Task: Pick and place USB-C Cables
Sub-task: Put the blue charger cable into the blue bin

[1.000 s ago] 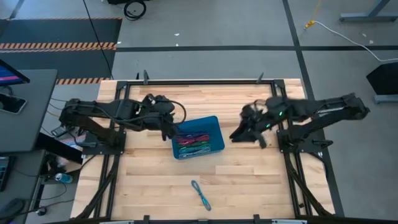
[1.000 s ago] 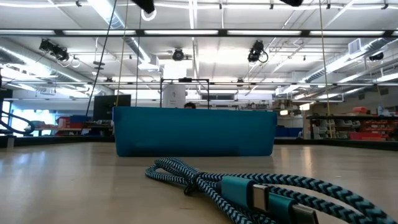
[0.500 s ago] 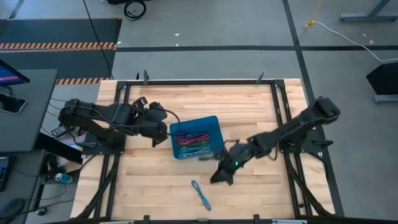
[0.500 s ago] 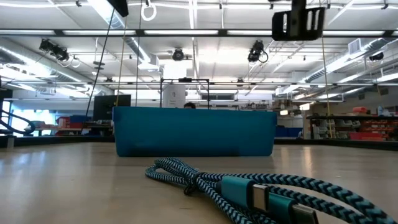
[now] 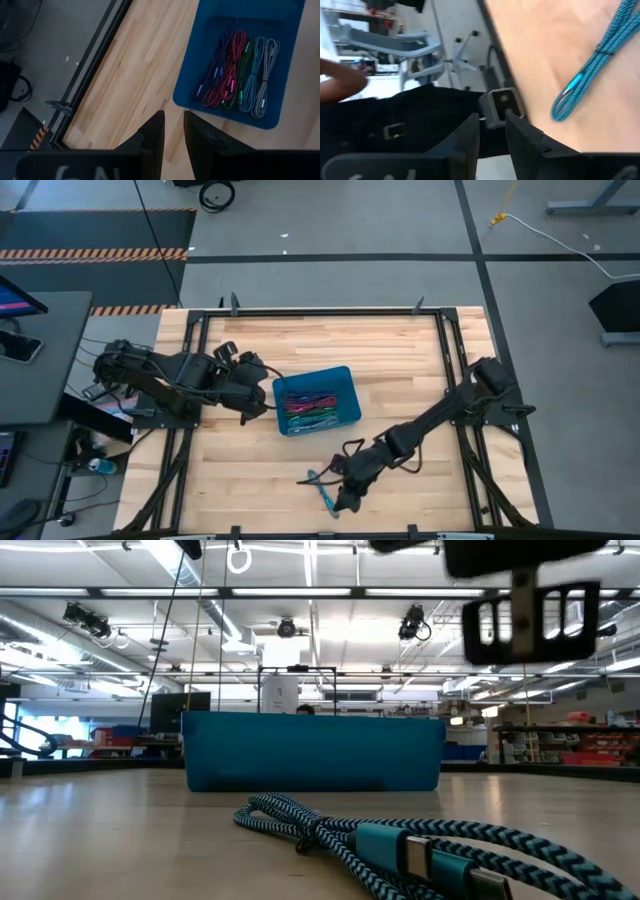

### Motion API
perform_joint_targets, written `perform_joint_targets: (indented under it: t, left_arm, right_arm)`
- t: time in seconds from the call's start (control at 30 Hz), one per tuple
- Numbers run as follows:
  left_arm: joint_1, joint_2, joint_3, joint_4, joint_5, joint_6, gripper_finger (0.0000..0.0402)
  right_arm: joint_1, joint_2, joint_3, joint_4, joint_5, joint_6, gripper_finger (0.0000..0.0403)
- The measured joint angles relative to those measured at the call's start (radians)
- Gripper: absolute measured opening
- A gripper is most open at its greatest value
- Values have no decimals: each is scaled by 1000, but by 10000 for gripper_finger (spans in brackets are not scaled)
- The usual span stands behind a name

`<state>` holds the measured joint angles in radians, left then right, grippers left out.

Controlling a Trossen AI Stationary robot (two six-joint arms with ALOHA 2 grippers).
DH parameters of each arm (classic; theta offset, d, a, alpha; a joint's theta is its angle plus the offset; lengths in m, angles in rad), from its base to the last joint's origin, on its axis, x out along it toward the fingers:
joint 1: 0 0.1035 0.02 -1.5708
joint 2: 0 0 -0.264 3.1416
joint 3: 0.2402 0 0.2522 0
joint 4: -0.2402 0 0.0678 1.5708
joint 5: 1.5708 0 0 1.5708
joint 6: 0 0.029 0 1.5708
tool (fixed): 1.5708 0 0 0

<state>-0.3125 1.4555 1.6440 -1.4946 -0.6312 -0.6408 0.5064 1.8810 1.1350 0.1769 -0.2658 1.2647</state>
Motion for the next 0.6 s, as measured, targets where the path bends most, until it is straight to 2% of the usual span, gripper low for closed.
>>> perform_joint_targets:
  t: [0.33, 0.6]
  left_arm:
    - [0, 1, 0, 3, 0, -1, 78]
    - [1, 1, 0, 8, 0, -2, 78]
  right_arm:
    - [15, 85, 43, -241, -23, -3, 170]
    - [16, 120, 44, -227, 23, 7, 204]
